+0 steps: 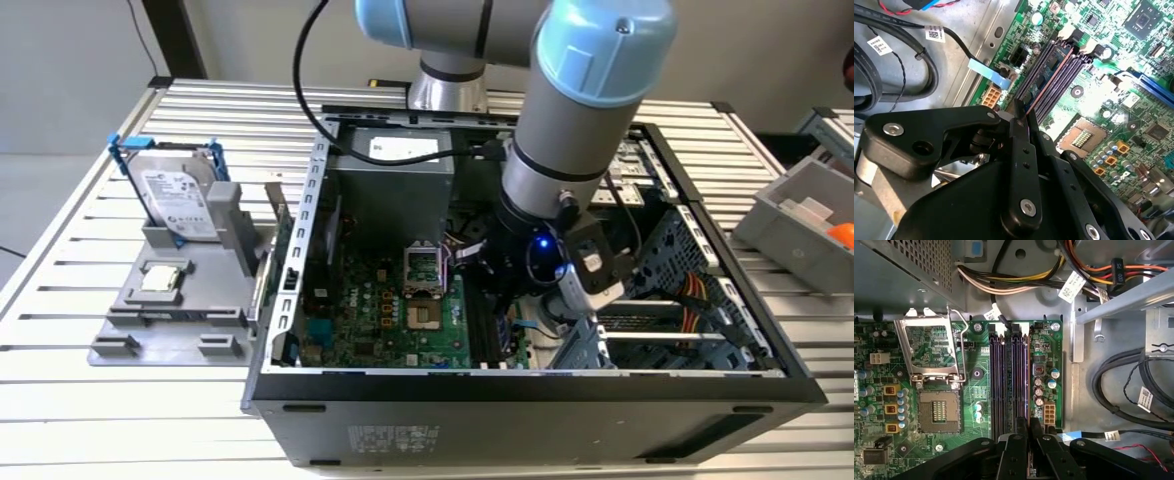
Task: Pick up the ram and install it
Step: 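Insert the ram into the slot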
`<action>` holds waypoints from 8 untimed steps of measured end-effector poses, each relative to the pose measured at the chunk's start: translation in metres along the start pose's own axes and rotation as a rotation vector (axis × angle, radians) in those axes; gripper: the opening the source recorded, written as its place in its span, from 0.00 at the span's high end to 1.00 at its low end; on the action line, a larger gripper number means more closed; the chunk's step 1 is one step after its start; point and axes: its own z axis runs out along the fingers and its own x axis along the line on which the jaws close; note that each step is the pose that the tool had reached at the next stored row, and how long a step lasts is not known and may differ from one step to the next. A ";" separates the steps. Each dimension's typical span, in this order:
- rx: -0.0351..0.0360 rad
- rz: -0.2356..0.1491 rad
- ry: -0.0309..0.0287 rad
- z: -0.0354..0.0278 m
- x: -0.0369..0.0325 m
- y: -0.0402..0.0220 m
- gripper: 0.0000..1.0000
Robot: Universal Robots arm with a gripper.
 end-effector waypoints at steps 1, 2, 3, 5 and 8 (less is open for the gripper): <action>-0.0001 0.002 0.0000 0.0001 -0.0002 0.0000 1.00; -0.0002 0.003 0.0001 0.0002 -0.0002 0.0000 1.00; -0.0002 0.004 0.0001 0.0002 -0.0002 0.0000 1.00; -0.0003 0.004 0.0001 0.0005 -0.0001 0.0000 1.00; -0.0004 0.005 0.0001 0.0006 0.0013 -0.0002 1.00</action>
